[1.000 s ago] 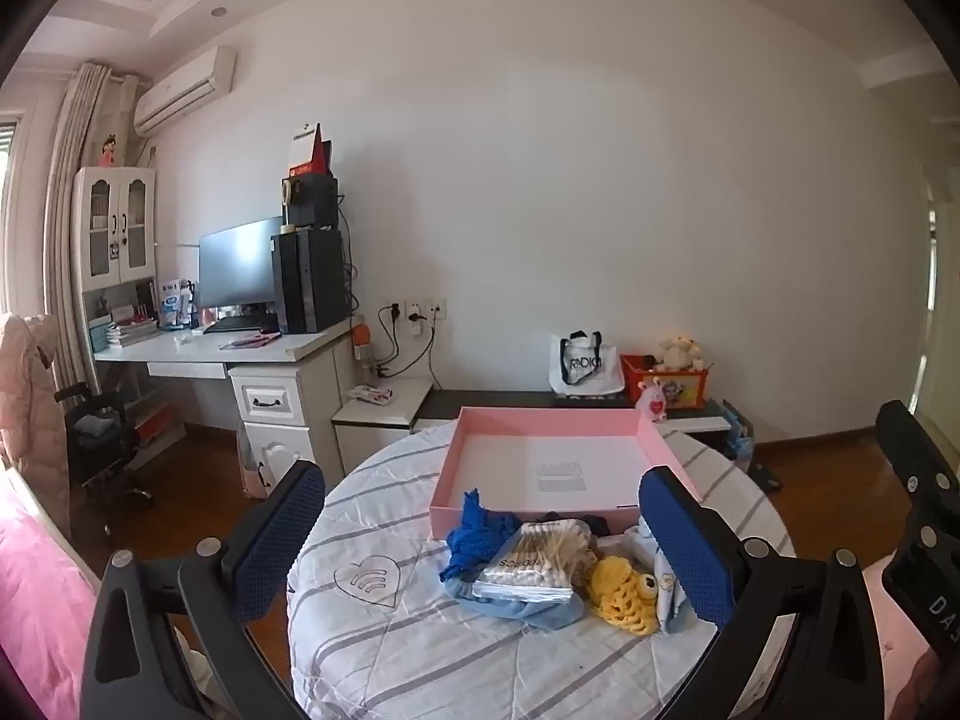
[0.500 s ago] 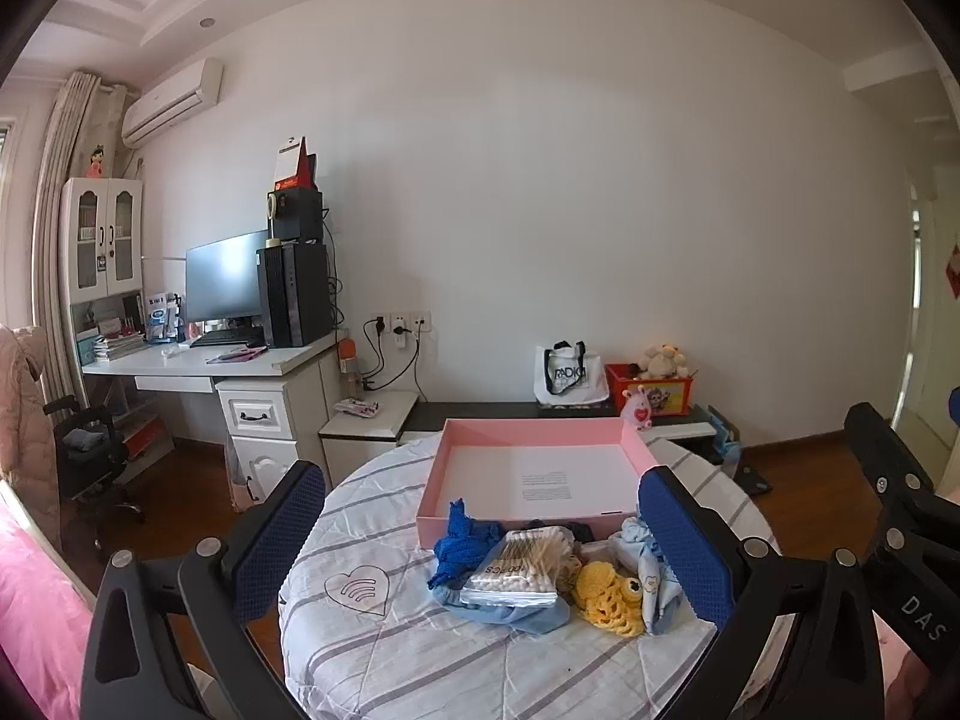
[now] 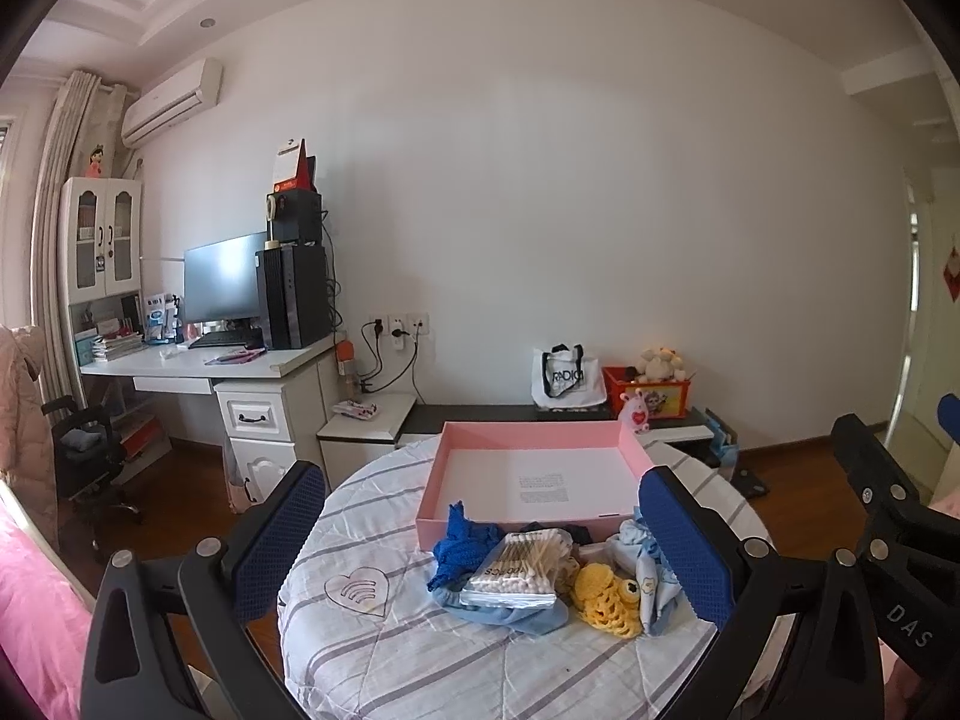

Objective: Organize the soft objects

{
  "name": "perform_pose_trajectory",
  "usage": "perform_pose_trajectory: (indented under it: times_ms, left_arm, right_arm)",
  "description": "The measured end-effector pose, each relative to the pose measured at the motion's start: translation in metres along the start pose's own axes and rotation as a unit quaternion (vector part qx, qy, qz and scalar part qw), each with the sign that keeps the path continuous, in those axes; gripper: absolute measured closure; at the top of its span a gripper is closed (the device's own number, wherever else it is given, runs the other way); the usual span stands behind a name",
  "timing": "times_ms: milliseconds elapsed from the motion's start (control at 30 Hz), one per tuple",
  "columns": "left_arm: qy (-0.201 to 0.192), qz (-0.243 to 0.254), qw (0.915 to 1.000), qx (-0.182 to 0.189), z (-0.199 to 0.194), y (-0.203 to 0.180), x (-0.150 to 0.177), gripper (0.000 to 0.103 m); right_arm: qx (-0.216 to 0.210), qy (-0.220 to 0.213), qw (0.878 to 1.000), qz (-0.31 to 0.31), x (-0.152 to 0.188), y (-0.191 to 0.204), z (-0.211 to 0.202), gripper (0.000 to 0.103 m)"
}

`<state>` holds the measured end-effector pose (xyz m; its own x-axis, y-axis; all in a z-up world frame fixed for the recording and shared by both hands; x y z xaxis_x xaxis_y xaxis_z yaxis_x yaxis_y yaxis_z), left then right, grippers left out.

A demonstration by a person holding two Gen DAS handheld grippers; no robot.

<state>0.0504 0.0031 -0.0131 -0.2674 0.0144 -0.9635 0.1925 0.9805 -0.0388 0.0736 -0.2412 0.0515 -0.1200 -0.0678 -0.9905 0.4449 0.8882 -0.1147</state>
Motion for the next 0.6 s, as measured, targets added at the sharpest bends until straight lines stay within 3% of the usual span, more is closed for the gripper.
perform_pose_trajectory:
  times_ms: [600]
  left_arm:
    - [-0.002, 0.001, 1.0, -0.001, -0.0001, -0.0007, 0.0004, 0.0]
  right_arm:
    - [-0.005, 0.0, 1.0, -0.002, -0.0011, 0.0018, -0.0016, 0.0]
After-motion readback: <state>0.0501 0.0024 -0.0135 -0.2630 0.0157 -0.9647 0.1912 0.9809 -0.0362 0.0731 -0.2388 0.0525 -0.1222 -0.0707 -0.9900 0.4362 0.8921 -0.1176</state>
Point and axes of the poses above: each gripper's, at about its wrist camera, not at the fingertips, and z roughly the way its jaws point, y to its left, x to its underside, the point moved 6 cm from there along z, roughly the way its jaws point, and after that the axes turned 10 degrees about x, right-handed, at the moved point
